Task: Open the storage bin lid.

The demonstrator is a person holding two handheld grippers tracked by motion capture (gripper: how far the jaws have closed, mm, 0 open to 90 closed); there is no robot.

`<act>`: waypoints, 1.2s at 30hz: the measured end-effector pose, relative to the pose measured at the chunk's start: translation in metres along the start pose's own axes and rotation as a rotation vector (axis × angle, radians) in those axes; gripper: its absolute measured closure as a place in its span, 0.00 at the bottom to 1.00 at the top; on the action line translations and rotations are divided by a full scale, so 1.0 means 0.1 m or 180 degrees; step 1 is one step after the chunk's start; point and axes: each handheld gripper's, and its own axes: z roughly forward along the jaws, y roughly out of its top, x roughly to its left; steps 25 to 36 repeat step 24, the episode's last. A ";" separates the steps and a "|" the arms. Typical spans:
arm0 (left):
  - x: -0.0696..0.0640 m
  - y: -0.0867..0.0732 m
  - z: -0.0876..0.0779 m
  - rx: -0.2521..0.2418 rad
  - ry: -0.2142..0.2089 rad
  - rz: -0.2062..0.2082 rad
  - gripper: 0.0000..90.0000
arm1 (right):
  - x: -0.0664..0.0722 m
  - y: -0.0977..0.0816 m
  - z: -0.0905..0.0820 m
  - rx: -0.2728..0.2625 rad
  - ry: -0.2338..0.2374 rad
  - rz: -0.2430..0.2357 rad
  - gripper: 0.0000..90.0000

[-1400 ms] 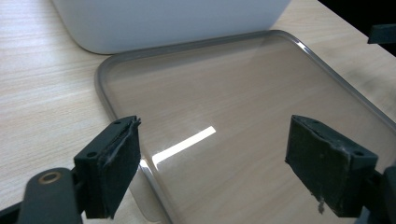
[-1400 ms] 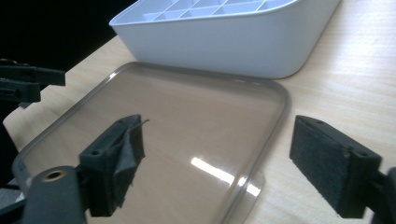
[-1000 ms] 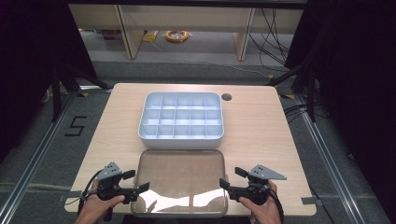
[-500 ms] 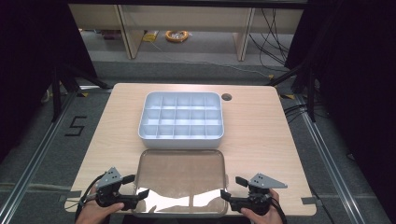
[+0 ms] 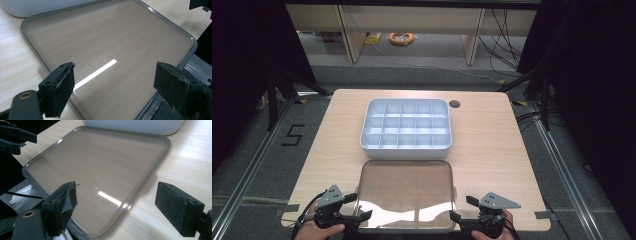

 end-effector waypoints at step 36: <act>0.02 -0.02 0.00 -0.0011 -0.0021 -0.0123 0.18 | 0.00 -0.06 -0.02 0.0072 -0.0107 0.0014 0.21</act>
